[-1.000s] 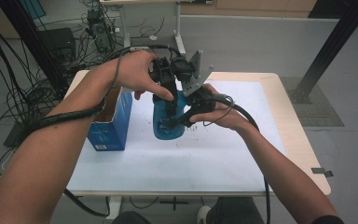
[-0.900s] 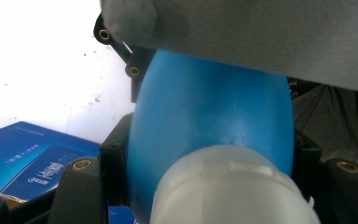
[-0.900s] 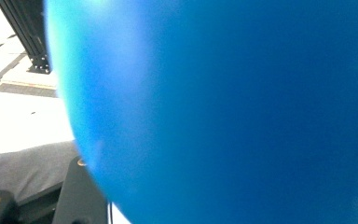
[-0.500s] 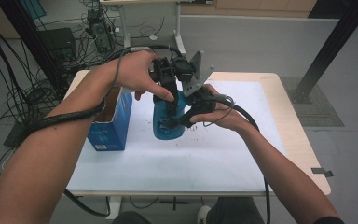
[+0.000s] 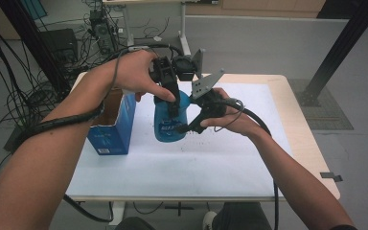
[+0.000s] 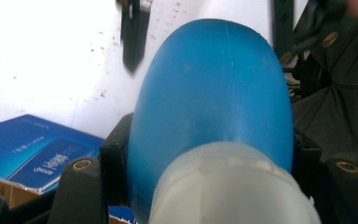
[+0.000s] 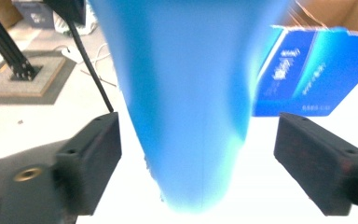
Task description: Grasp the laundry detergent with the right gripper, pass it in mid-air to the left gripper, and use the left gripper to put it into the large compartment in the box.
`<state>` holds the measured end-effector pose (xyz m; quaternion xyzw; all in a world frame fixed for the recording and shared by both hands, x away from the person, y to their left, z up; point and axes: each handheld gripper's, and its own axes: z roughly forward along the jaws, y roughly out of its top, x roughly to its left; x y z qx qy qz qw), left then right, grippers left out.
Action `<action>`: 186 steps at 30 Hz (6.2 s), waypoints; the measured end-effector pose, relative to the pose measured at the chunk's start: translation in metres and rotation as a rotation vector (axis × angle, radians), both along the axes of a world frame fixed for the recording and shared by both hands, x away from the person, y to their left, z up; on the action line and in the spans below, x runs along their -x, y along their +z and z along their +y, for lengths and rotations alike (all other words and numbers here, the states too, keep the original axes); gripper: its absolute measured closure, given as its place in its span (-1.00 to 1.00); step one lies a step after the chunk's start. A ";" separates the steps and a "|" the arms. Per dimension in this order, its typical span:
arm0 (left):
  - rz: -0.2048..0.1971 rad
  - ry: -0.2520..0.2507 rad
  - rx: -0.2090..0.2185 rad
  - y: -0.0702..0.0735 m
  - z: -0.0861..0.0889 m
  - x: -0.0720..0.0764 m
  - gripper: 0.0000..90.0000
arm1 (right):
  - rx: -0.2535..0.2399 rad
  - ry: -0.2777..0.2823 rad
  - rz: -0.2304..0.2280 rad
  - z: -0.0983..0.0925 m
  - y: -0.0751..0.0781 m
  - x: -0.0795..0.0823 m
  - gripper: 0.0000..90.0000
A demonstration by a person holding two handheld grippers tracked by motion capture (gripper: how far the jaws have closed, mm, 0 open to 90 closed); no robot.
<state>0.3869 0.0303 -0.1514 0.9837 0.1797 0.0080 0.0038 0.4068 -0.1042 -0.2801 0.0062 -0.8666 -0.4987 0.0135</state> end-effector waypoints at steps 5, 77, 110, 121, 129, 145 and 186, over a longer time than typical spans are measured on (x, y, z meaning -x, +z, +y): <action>-0.010 0.049 -0.003 0.003 0.006 -0.003 -0.18 | 0.015 -0.117 0.023 -0.017 -0.001 -0.001 -0.99; -0.169 1.305 0.113 0.115 0.193 -0.062 -0.18 | 0.298 -0.700 0.053 -0.166 0.019 0.001 -0.99; -0.147 1.332 0.108 0.083 0.199 -0.067 -0.18 | 0.284 -0.702 0.047 -0.167 0.018 0.002 -0.99; -0.144 1.340 0.103 0.056 0.204 -0.066 -0.18 | 0.295 -0.699 0.038 -0.165 0.017 0.003 -0.99; -0.125 1.332 0.097 0.030 0.203 -0.067 -0.18 | 0.298 -0.694 0.037 -0.163 0.016 0.004 -0.99; -0.113 1.299 0.086 -0.028 0.197 -0.069 -0.18 | 0.319 -0.693 0.037 -0.162 0.012 0.006 -0.99; -0.096 1.276 0.091 -0.122 0.199 -0.063 -0.18 | 0.379 -0.696 0.044 -0.158 0.002 0.004 -0.99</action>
